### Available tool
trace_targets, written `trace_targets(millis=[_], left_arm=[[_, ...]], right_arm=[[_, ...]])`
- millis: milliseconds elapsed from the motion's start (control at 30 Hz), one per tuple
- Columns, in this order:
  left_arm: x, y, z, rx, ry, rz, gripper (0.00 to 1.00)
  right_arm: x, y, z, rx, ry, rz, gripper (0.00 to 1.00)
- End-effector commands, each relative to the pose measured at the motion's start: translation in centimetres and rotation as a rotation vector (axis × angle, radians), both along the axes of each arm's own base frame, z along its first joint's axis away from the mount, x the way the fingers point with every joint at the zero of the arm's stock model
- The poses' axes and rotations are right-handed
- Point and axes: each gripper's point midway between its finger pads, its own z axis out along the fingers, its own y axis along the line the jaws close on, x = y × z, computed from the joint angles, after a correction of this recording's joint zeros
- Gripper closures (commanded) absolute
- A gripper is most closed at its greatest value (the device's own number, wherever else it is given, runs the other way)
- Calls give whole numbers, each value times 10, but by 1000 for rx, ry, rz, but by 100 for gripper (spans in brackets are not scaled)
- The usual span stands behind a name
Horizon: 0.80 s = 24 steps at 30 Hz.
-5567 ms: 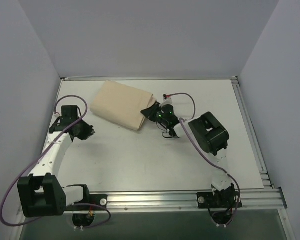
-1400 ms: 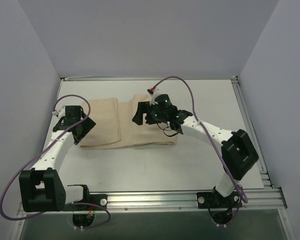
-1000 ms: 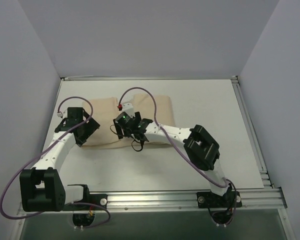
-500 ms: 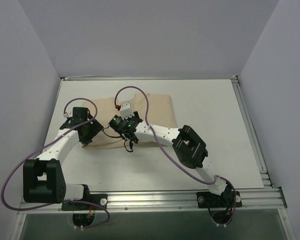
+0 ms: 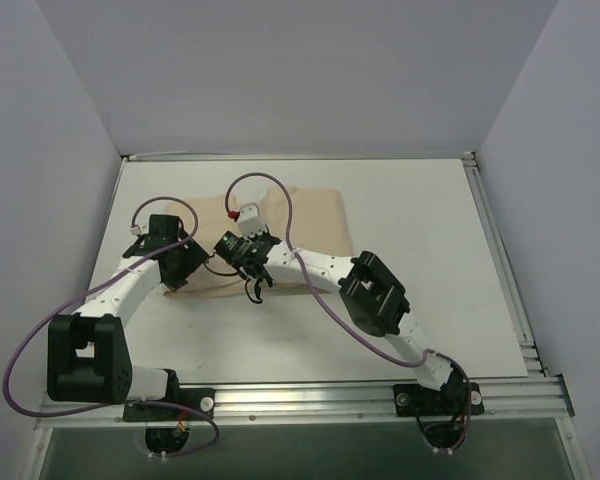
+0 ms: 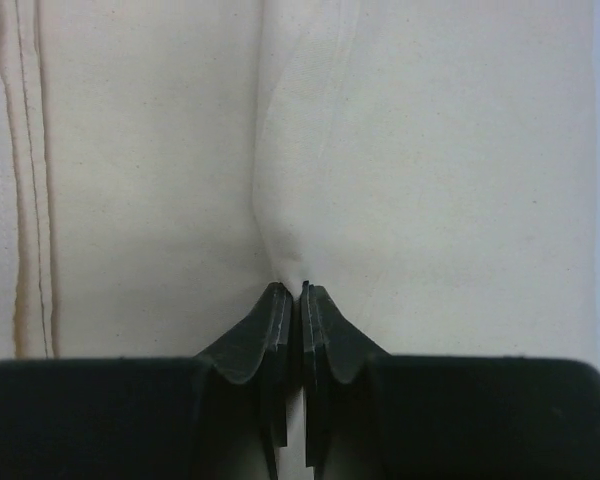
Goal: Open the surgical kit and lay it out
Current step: Open the surgical kit at the center of the board.
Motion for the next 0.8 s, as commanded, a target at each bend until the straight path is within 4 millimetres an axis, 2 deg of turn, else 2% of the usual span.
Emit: trace_targets(millis=[0, 67, 100, 133, 167, 200, 267, 300, 367, 400, 467, 500, 567, 600, 633, 700, 767], left_arm=[[15, -2, 14, 1, -68, -10, 19], [16, -5, 15, 7, -74, -27, 21], [18, -6, 16, 10, -84, -41, 22], [20, -8, 17, 8, -88, -50, 23], [21, -13, 18, 2, -89, -64, 23], [22, -15, 17, 1, -89, -78, 23], [28, -23, 22, -6, -100, -106, 25], [26, -27, 20, -7, -83, -122, 25], [31, -34, 27, -6, -99, -146, 25], [32, -39, 28, -1, -104, -168, 25], [37, -44, 33, 11, -118, -194, 25], [41, -48, 36, 17, -126, -208, 25], [47, -54, 34, 20, -123, -230, 25], [56, -59, 41, 21, -144, -251, 24], [58, -67, 43, 15, -145, -278, 22], [69, -74, 43, 25, -133, -305, 20], [74, -81, 34, 34, -101, -322, 17]], right_arm=[[6, -9, 29, 7, -63, -46, 100], [8, -15, 36, 27, -67, -50, 100], [8, -16, 51, 61, -79, -49, 100], [10, -17, 57, 92, -91, -52, 100], [8, -23, 55, 95, -79, -49, 100], [13, -33, 69, 133, -88, -59, 100], [14, -44, 65, 172, -51, -58, 100], [21, -58, 75, 202, -57, -84, 100], [25, -73, 78, 235, -48, -101, 100], [26, -92, 84, 249, -51, -124, 100], [31, -115, 89, 260, -51, -148, 100], [38, -143, 95, 264, -54, -202, 100], [39, -178, 92, 223, -31, -260, 100], [37, -203, 92, 182, -41, -309, 100], [40, -237, 91, 138, -47, -384, 99], [37, -280, 92, 81, -66, -480, 95], [31, -332, 83, 24, -60, -605, 91]])
